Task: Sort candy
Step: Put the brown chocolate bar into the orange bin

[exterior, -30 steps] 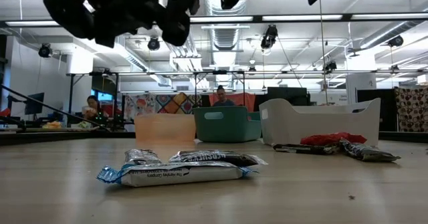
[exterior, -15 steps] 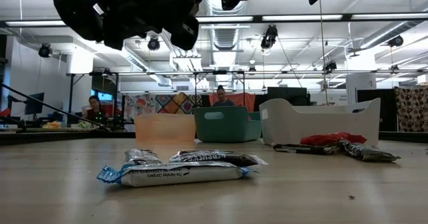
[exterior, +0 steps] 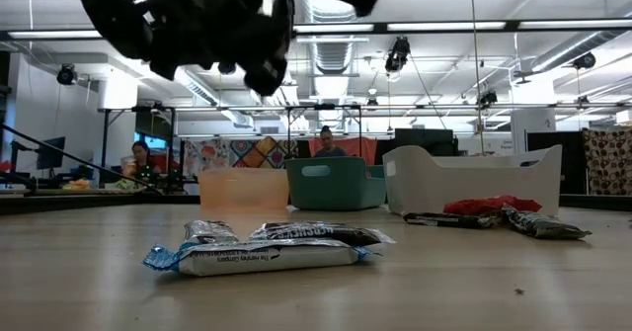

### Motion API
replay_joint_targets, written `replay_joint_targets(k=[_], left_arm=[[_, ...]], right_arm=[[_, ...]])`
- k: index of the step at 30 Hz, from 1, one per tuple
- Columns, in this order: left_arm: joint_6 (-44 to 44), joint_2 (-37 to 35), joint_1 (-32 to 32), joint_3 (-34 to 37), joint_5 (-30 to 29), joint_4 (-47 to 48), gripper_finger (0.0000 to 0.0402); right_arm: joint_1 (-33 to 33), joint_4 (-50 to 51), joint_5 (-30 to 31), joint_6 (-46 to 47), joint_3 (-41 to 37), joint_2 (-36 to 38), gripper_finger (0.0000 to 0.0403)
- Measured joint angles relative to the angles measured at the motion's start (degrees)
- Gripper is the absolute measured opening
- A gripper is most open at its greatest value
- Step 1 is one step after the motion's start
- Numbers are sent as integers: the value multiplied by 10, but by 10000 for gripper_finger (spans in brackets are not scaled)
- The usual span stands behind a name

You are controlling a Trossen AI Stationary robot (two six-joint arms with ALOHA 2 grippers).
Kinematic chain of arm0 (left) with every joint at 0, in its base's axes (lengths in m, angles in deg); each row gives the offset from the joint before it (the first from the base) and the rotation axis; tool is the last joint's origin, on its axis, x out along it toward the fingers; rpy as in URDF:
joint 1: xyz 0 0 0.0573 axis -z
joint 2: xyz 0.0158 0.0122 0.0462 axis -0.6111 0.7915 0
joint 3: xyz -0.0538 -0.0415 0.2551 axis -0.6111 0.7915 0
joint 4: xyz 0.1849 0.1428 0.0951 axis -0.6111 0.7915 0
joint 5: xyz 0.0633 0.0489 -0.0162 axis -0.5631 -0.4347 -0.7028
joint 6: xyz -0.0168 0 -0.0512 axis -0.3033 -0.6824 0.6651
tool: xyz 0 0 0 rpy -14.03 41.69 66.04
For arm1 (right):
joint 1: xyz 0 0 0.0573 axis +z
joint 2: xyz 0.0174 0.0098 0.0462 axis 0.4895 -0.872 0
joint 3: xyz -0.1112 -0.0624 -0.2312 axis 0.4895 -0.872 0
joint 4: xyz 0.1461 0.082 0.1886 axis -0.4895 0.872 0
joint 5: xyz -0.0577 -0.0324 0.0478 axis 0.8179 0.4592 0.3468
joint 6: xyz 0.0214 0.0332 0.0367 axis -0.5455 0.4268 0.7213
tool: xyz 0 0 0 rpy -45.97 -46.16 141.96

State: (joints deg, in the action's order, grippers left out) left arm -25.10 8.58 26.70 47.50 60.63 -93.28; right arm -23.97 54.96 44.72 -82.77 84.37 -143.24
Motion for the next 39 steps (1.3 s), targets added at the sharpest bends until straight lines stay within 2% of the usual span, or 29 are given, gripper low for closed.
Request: replay_joint_targets(k=[3,5,10,12,15,20,27,33,39], left_arm=[[-2,-29,-44,0,-32,90,40],[-12,-53,-81,0,-75,161,39],[-52,-101,-172,-8,-246,303,39],[-83,-108,-204,-30,-325,379,39],[-129,-96,-243,-75,-413,479,39],[-182,-36,-290,-145,-426,574,39],[-226,60,-306,-233,-424,646,39],[-237,101,-306,-261,-437,668,39],[-237,106,-306,-262,-454,670,39]], right_arm=[[0,58,62,31,0,23,165],[0,88,86,48,0,34,166],[0,112,91,73,0,41,166],[0,115,92,73,0,41,166],[0,119,92,73,0,41,166],[0,120,92,73,0,41,166],[0,145,92,98,0,41,166],[0,151,91,103,0,41,166],[0,166,90,104,0,41,166]])
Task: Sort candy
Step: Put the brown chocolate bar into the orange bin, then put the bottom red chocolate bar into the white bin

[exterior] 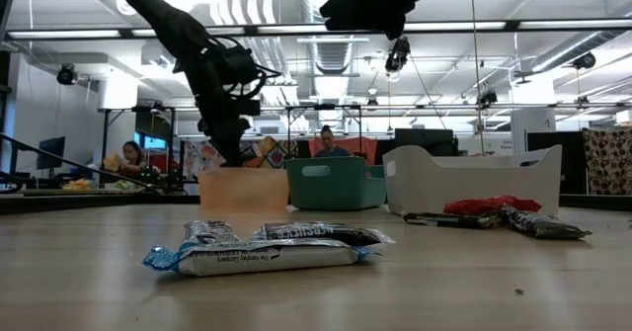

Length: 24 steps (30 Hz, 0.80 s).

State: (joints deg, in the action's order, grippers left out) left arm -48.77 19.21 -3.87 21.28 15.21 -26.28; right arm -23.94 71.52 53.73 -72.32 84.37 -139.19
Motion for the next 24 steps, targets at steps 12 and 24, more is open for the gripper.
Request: replay_joint_targets(k=[12,24], left_arm=[[-1,-2,0,0,0,10,84],[27,-58,11,1,43,26,127]], right_arm=[[0,19,0,30,0,0,166],[0,98,0,158,0,0,166]])
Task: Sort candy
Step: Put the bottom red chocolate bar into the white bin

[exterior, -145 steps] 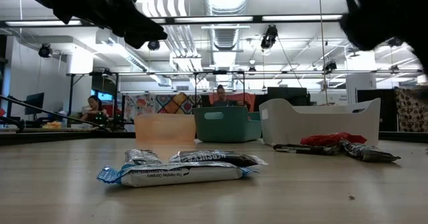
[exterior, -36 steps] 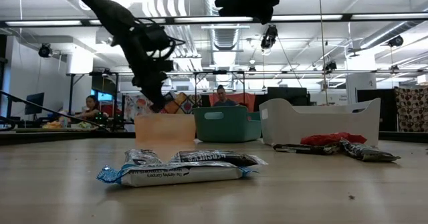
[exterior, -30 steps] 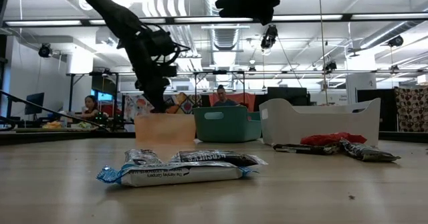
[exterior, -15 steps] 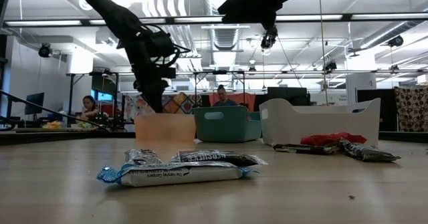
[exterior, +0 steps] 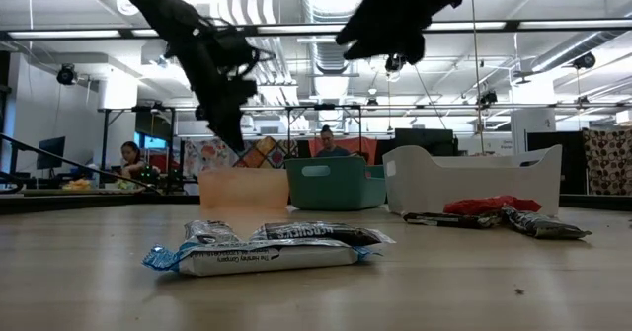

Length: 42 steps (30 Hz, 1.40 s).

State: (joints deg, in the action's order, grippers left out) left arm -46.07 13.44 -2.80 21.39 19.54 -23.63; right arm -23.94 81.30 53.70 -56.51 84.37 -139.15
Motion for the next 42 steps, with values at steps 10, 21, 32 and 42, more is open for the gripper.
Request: replay_joint_targets(k=[10,21,32,42], left_arm=[[24,-121,66,66,193,-127,127],[76,-244,152,222,202,-299,127],[126,-285,165,276,197,-349,127],[125,-278,165,269,196,-353,127]], right_arm=[[0,91,-35,115,0,0,166],[40,158,-144,213,0,0,166],[105,337,-233,495,0,0,166],[207,365,-246,741,0,-1,166]])
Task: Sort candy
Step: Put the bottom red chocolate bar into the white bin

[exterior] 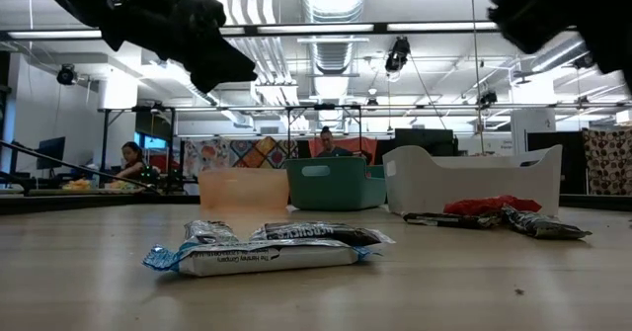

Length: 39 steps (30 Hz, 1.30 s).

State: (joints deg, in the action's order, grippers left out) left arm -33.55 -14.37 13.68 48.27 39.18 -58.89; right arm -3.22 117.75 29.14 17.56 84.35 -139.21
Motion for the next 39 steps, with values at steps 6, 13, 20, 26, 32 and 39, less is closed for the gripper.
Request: replay_joint_targets(k=[6,13,20,26,32,39], left_arm=[[-2,0,0,0,0,0,127],[-12,0,0,0,0,0,127],[-25,0,0,0,0,0,127],[-26,0,0,1,0,0,127],[-25,0,0,1,0,0,127],[-26,0,0,1,0,0,127]], right_arm=[[62,1,-4,147,0,0,166],[130,9,-5,301,0,-15,164],[165,-25,-14,332,0,-74,145],[169,-33,-5,332,0,-103,169],[169,-36,25,329,0,-125,174],[169,-39,-14,333,0,-144,174]])
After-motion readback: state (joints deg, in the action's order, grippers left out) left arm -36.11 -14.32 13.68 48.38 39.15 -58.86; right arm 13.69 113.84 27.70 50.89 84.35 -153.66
